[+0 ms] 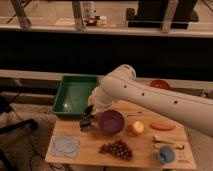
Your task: Place brush in metal cup
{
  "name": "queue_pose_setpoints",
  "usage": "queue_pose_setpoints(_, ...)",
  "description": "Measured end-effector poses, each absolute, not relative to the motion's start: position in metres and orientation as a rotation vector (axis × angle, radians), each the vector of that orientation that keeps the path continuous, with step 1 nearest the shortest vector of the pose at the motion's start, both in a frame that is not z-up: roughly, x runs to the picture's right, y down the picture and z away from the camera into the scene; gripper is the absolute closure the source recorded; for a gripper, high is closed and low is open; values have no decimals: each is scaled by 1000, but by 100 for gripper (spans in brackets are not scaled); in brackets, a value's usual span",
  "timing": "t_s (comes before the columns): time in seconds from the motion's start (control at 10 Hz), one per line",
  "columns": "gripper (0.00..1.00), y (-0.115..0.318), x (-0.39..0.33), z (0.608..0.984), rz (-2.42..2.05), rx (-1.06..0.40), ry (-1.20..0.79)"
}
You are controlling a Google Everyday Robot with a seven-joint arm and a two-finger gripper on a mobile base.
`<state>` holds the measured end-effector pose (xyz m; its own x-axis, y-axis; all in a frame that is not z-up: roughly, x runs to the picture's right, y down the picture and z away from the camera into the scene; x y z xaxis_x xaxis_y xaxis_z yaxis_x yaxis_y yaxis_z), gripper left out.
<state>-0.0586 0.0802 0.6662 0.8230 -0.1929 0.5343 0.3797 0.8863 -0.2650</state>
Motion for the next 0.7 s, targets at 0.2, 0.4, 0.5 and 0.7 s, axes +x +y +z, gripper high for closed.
queue_pose_setpoints(0.2, 98, 81, -59, 667, -311, -375, -527)
queue_pose_setpoints(0.4, 98, 80, -59, 667, -311, -375, -530)
queue_pose_setpoints(0.5, 98, 80, -59, 667, -309, -376, -531)
queue_pose_setpoints(0.7, 98, 80, -58, 668, -306, -379, -530)
